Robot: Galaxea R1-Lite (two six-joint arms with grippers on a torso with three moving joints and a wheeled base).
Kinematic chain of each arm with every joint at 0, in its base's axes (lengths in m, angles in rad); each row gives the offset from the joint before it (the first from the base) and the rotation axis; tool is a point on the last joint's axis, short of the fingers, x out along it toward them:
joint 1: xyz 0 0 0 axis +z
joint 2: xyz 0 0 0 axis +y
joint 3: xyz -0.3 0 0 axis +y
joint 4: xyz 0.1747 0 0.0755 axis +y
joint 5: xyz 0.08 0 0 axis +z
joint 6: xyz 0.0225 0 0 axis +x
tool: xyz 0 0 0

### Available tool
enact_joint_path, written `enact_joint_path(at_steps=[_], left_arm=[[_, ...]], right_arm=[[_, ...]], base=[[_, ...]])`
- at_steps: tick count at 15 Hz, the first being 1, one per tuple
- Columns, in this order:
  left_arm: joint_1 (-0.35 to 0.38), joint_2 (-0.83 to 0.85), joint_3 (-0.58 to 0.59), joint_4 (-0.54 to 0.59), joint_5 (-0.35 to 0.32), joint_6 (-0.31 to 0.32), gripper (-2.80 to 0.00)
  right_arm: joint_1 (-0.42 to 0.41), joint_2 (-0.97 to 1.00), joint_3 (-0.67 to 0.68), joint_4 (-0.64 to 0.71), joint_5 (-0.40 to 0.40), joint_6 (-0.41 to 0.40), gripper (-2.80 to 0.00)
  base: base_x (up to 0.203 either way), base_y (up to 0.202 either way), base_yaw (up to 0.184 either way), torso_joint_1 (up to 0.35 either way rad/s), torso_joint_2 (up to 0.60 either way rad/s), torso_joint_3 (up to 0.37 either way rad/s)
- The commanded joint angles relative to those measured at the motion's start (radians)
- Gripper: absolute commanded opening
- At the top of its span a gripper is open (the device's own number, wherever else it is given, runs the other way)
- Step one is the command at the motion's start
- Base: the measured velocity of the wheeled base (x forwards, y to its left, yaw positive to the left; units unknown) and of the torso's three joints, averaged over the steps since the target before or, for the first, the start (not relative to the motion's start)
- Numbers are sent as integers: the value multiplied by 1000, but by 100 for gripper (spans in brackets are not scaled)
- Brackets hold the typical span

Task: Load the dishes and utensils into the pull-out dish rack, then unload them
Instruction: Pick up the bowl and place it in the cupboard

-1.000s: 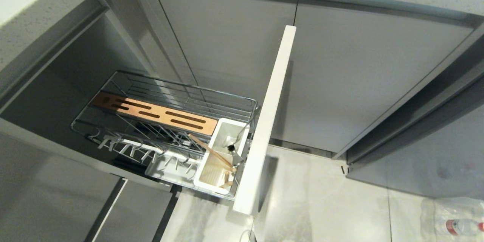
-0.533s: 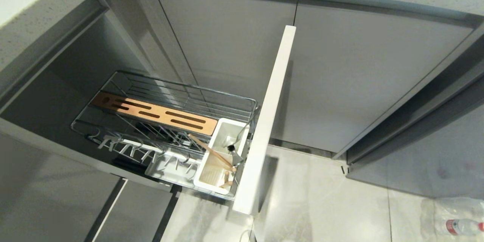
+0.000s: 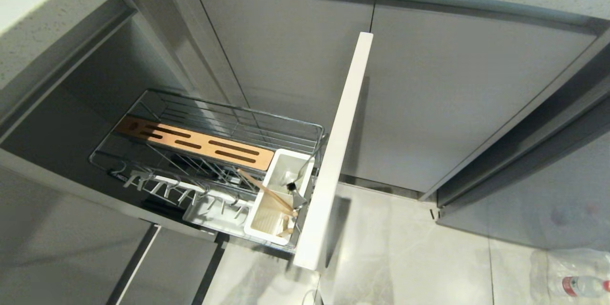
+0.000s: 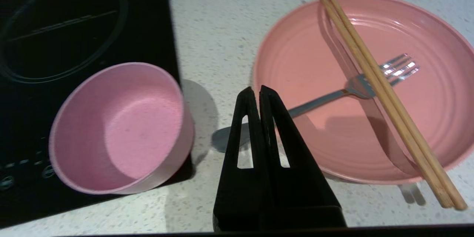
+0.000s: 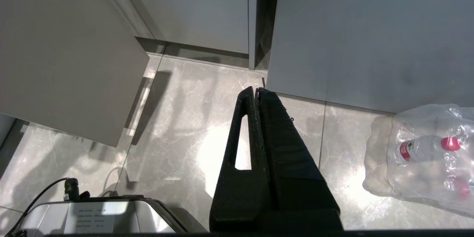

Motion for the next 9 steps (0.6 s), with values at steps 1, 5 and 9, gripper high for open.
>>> enact_joint_path(at_steps=[1,5,9], left_arm=[[25,-13,1,9,4,-3,-280],[26,-19,14,30,-2,-3,-280],[26,4,3,23,-5,25,-280]], right_arm=[[0,0,2,-1,0,0,-280],[0,0,2,-1,0,0,-280],[0,0,2,-1,0,0,-280]], base=[[0,0,0,0,0,0],[0,0,0,0,0,0],[0,0,0,0,0,0]])
